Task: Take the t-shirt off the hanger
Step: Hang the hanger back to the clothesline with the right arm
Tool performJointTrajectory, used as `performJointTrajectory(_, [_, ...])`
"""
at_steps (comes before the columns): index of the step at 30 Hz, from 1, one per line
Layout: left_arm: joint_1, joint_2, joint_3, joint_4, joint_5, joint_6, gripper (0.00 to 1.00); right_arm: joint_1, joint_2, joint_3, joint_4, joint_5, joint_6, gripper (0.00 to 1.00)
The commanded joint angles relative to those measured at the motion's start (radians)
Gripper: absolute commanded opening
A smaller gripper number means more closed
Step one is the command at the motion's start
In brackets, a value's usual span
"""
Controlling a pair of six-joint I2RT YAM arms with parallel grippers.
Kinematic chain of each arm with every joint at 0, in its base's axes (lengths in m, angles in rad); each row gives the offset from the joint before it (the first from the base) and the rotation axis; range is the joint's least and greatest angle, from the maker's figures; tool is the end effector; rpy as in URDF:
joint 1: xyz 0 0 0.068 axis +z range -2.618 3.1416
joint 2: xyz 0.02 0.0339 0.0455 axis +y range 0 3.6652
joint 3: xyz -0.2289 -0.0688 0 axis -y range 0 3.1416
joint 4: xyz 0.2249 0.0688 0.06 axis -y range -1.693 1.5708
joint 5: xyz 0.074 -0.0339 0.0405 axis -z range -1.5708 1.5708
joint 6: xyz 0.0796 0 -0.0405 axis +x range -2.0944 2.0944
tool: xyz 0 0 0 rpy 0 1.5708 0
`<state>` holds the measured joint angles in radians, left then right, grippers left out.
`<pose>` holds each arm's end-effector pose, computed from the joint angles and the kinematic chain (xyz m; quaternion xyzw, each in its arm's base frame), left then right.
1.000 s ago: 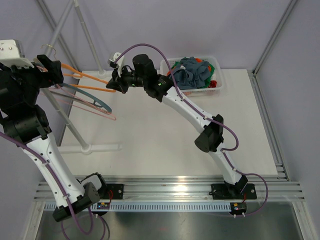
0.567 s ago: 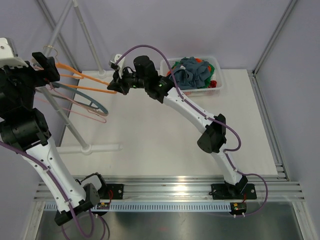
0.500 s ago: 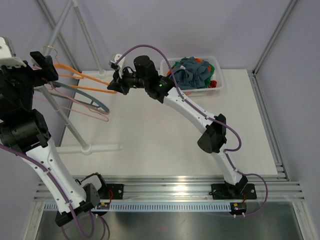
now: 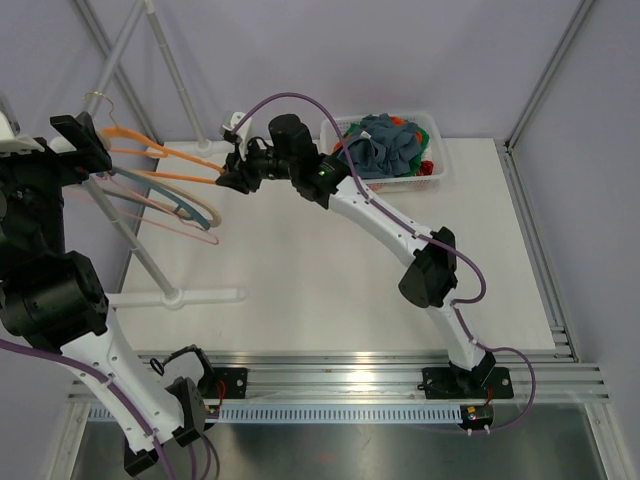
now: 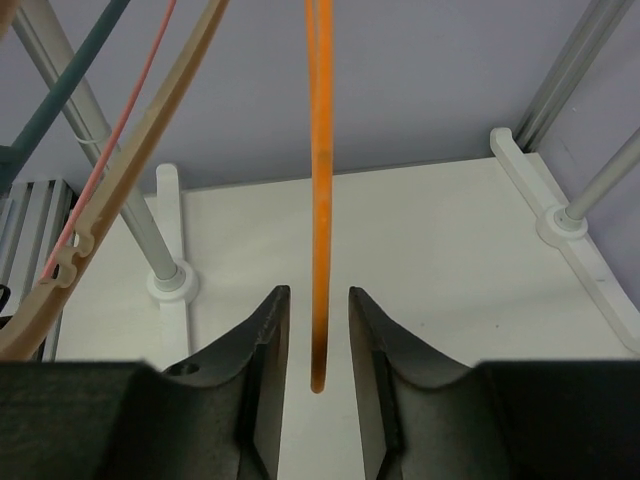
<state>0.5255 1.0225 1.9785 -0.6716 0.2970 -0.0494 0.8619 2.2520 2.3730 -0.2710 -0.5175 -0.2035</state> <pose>0.1202 0.0428 0.5693 -0.0546 0.6024 0.1004 0.7900 0.3098 0.4217 0.3566 -0.5159 0.5466 0.3874 0.5339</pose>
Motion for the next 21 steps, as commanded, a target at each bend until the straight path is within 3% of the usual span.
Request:
performJointTrajectory(1, [0.002,0.002,0.045,-0.019,0.004,0.002,0.99,-0.004,-0.106,-0.030,0.061,-0.009,-0.008,0.39])
performJointTrajectory(2, [0.002,0.002,0.046,-0.023,0.008,0.002,0.99,-0.003,-0.121,-0.044,0.075,-0.006,-0.008,0.51])
performJointTrajectory(5, [0.002,-0.002,0.057,-0.037,0.021,0.005,0.99,-0.004,-0.169,-0.110,0.107,0.001,-0.011,0.69])
performJointTrajectory(12, [0.002,-0.047,0.034,-0.043,0.056,0.005,0.99,-0.003,-0.310,-0.290,0.194,0.030,-0.011,0.99])
performJointTrajectory(21, [0.002,-0.177,-0.150,0.023,0.229,-0.053,0.99,-0.004,-0.598,-0.641,0.409,0.197,0.053,0.99])
